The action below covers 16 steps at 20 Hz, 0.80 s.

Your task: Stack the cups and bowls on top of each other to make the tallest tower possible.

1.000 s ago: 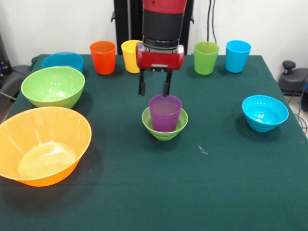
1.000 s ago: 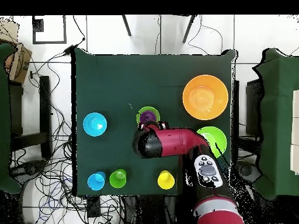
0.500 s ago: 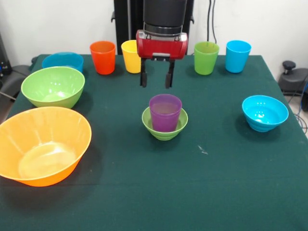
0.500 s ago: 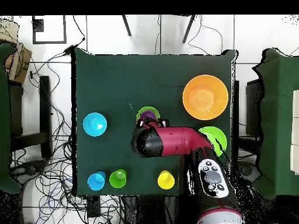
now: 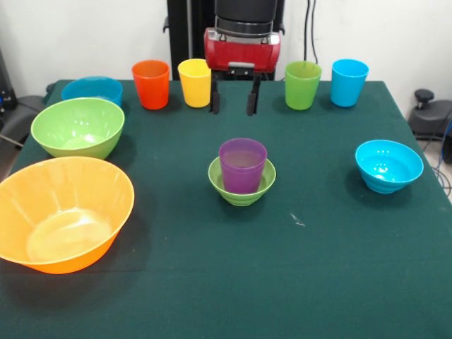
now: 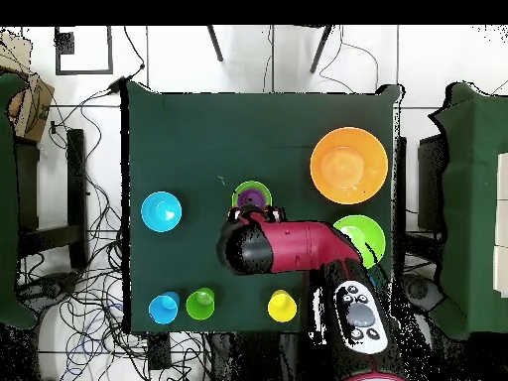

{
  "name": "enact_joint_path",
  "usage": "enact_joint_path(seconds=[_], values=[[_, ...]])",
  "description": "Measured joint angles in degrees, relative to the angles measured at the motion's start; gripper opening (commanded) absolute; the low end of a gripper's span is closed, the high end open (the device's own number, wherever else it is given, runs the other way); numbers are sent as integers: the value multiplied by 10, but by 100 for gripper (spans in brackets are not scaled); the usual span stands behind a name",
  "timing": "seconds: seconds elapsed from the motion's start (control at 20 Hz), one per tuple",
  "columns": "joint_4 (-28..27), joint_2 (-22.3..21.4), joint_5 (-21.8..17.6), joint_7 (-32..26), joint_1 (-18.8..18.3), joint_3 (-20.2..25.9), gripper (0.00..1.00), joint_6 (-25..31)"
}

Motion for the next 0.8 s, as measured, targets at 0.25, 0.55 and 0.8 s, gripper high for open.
enact_joint_path(seconds=[0.25, 0.55, 0.8], values=[[19, -11, 4, 0, 20, -3, 100, 0], [32, -16, 8, 0, 45, -5, 100, 0], [34, -16, 8, 0, 44, -5, 100, 0]])
